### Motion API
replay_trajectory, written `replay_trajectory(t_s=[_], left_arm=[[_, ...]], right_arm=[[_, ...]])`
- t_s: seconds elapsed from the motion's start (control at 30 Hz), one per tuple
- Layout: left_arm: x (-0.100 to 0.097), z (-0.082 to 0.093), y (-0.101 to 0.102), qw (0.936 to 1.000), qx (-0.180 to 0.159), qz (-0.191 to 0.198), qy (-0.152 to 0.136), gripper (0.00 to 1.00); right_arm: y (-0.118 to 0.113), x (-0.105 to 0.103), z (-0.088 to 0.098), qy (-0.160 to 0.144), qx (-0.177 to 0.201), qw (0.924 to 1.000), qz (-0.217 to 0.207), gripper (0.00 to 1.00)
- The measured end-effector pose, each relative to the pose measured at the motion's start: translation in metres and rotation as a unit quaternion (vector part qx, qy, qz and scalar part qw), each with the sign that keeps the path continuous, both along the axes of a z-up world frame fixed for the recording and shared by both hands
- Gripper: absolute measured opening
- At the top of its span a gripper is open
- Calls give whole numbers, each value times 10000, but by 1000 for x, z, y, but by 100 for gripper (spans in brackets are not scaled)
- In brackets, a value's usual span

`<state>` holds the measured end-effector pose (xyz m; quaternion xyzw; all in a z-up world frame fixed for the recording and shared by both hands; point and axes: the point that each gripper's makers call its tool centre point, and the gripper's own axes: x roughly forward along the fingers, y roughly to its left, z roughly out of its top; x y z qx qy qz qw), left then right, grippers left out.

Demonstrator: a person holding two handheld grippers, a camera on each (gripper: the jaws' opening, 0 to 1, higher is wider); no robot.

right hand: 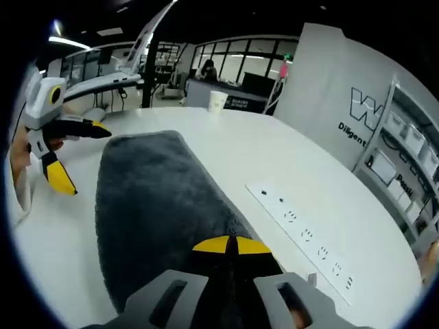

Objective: Open the folded towel by lifting each exposed corner and separating the folded layers until the towel lies flat within the target outline without major curled edges

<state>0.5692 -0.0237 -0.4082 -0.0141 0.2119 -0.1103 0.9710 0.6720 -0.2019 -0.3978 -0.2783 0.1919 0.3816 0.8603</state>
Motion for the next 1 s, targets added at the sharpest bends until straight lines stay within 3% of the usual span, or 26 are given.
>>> replay_trajectory(t_s=[0.33,0.53,0.67,0.8,1.0], left_arm=[[-1,0,4,10000,-32,81,10,98],[1,2,6,9999,-42,110,-4,98],[2,2,6,9999,-35,113,1,98],[2,2,7,9999,-34,130,4,98],[2,1,7,9999,-44,133,4,98]], right_arm=[[-2,-29,17,-709,-284,9969,201,0],[-4,-51,14,-852,-351,9951,353,0],[-4,-68,8,-786,-388,9950,482,0],[-4,-82,-3,-448,-328,9968,571,0],[-4,-83,-26,-137,-444,9973,567,0]])
